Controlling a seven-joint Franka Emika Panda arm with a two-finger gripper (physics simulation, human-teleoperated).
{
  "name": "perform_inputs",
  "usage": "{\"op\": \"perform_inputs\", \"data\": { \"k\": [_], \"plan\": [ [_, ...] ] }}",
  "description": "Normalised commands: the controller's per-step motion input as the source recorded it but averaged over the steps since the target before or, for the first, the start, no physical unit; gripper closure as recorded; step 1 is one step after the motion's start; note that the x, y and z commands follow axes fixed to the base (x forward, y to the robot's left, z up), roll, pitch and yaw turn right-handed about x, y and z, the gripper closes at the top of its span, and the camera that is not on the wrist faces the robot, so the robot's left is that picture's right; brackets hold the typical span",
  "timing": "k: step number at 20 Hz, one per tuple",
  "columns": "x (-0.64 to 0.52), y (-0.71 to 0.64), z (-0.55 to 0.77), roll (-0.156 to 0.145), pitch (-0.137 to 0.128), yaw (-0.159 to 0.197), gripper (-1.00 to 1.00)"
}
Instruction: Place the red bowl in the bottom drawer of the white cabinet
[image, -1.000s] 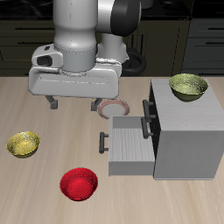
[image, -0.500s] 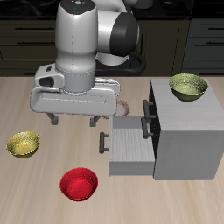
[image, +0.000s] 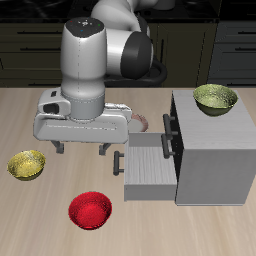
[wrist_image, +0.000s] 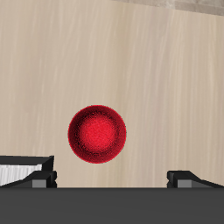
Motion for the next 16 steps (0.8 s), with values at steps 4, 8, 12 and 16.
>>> {"op": "perform_inputs", "data": {
  "k": [4, 8, 12, 16],
  "plan": [
    [-0.05, -0.08, -0.05, -0.018, -0.043, -0.047, -1.0],
    [-0.05, -0.04, -0.13, -0.008, -0.064, -0.042, -1.0],
    [0.04, -0.05, -0.27, -0.013, -0.008, -0.033, -1.0],
    [0.0, 0.01, -0.26, 0.006, -0.007, -0.052, -1.0]
  ]
}}
